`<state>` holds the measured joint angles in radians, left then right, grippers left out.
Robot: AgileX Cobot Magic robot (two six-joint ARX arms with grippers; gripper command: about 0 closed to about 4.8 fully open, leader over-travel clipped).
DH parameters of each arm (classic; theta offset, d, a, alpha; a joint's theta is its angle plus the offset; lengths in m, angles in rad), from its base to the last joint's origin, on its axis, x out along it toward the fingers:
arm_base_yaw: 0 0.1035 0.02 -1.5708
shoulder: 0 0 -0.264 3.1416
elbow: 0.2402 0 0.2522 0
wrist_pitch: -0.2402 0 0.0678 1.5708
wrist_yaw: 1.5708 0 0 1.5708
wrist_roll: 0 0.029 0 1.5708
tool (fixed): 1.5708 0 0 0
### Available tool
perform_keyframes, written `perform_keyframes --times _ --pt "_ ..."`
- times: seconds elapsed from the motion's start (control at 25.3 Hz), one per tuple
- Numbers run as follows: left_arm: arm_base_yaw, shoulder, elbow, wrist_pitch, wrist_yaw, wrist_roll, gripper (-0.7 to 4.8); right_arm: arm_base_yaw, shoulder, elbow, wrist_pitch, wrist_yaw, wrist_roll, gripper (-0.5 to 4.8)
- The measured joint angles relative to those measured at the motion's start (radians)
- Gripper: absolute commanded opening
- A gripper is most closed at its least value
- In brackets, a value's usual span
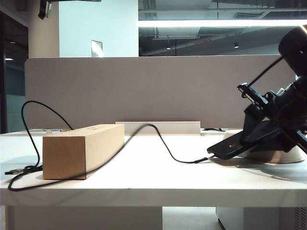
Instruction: Pick up the charging cable and the phone, plug the charging cable into the charging port on the phone, and finally place them back on the table.
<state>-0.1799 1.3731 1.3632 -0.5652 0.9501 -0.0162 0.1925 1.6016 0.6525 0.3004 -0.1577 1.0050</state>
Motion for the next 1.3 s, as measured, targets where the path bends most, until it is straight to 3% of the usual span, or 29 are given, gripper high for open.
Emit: perform_keyframes --times 0.12,0.2,0.28,0.55,0.63,0.79,0.83,0.87,0.99,1.11,1.3 --pt "0.0 -0.01 0.0 0.0 0.001 0.0 -0.06 0.001 -0.007 0.005 -0.003 0.018 -0.001 1.87" --pt "0.0 -0.021 0.0 0.0 0.0 0.0 -0.06 0.0 -0.003 0.003 -0.014 0.023 -0.002 3.11" --pt "0.0 -0.024 0.0 0.0 0.0 0.0 -0.06 0.0 -0.003 0.003 -0.02 0.021 -0.001 3.81" --pt "0.0 -0.055 0.0 -0.016 0.0 0.0 -0.06 -0.03 -0.025 0.005 -0.098 -0.04 -0.005 3.89" --pt "0.0 -0.068 0.0 -0.035 -0.023 0.002 -0.06 -0.074 -0.065 0.002 -0.142 -0.083 -0.006 3.58" --pt "0.0 -0.082 0.0 -0.077 -0.058 0.034 -0.06 -0.139 -0.168 0.002 -0.214 -0.106 -0.058 2.44" --pt "0.0 -0.084 0.0 -0.085 -0.06 0.04 -0.06 -0.155 -0.189 0.002 -0.237 -0.108 -0.08 2.02" --pt "0.0 -0.086 0.0 -0.091 -0.063 0.044 -0.06 -0.176 -0.23 0.002 -0.266 -0.109 -0.11 1.28" --pt "0.0 -0.111 0.0 -0.125 -0.094 0.076 -0.06 -0.242 -0.338 0.002 -0.371 -0.108 -0.218 0.0" --pt "0.0 -0.145 0.0 -0.163 -0.19 0.127 -0.06 -0.283 -0.448 0.002 -0.439 -0.108 -0.343 -0.08" --pt "0.001 -0.236 -0.003 -0.206 -0.485 0.205 -0.06 -0.307 -0.673 0.002 -0.511 -0.057 -0.583 -0.08"
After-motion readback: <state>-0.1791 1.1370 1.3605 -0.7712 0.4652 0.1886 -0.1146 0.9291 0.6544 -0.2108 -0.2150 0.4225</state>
